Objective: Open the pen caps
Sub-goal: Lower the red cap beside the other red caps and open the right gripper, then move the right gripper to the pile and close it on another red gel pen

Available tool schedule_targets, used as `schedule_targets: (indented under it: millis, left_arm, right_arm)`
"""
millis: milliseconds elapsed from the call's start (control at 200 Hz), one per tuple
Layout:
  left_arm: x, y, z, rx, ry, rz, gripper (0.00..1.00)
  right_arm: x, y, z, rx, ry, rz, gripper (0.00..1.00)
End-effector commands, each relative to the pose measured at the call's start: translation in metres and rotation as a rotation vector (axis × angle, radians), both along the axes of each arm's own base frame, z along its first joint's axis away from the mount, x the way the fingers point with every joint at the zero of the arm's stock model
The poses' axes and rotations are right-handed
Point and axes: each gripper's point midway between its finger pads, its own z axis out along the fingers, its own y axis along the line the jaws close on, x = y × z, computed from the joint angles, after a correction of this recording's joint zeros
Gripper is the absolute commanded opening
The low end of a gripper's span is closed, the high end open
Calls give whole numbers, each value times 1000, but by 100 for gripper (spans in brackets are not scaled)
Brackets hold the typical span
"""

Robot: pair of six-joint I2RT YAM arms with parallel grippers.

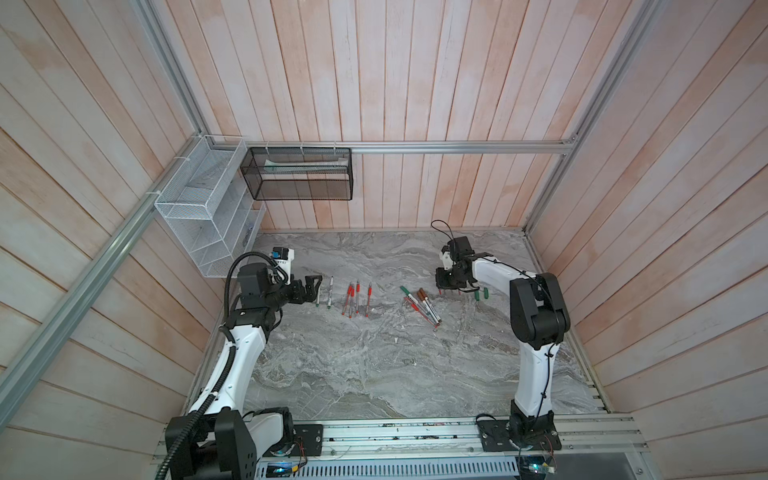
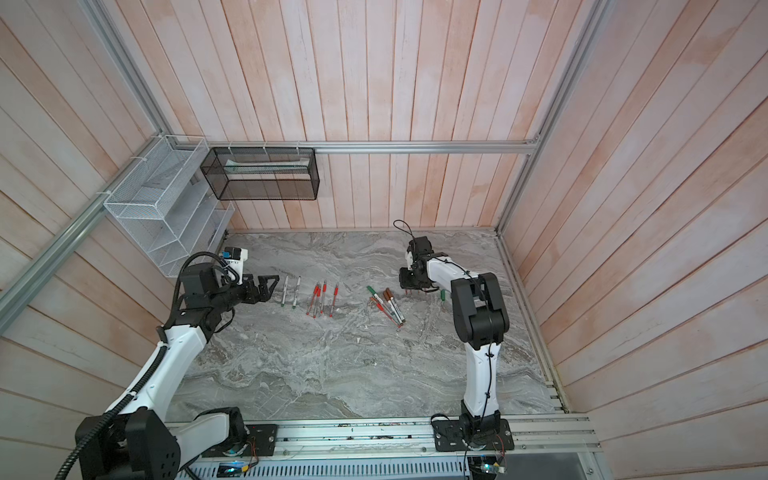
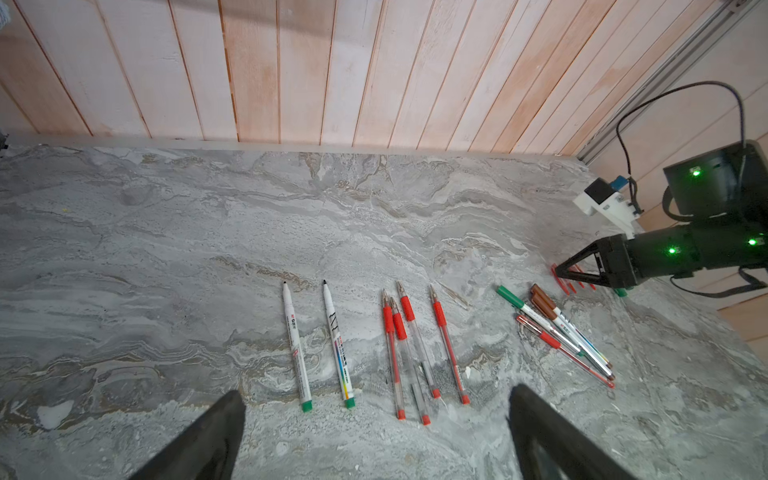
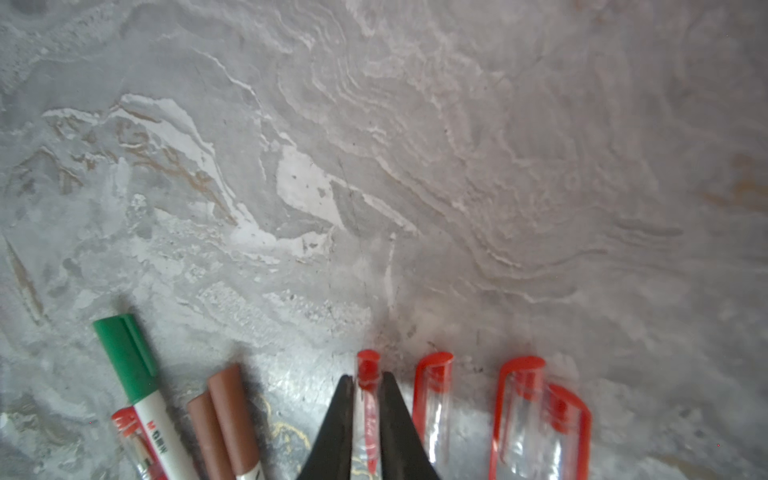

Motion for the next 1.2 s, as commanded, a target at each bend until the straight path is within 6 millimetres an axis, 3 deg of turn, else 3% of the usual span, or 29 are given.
schedule_targets:
  millis: [0, 240, 520, 705, 940, 1195]
  left_arm:
    - [-2, 0, 4, -12, -14, -2, 100]
    - [-1, 1, 5, -17, -14, -1, 100]
    - [-1, 0, 3, -24, -12, -3, 100]
    - [0, 1, 6, -32, -1, 0, 100]
    - [-4, 2, 4, -27, -6, 1, 100]
    - [-3, 2, 6, -31, -9, 3, 100]
  right_arm:
    - [-1, -1, 13, -22, -10, 14, 19]
    - [-1, 4, 44, 6, -57, 23, 24]
    - [1, 5, 50, 4, -86, 22, 33]
    - [1, 14, 33, 36, -40, 31, 33]
    - [-5, 17, -6, 51, 26, 22, 33]
    - [-8, 10, -35, 2, 73, 15, 33]
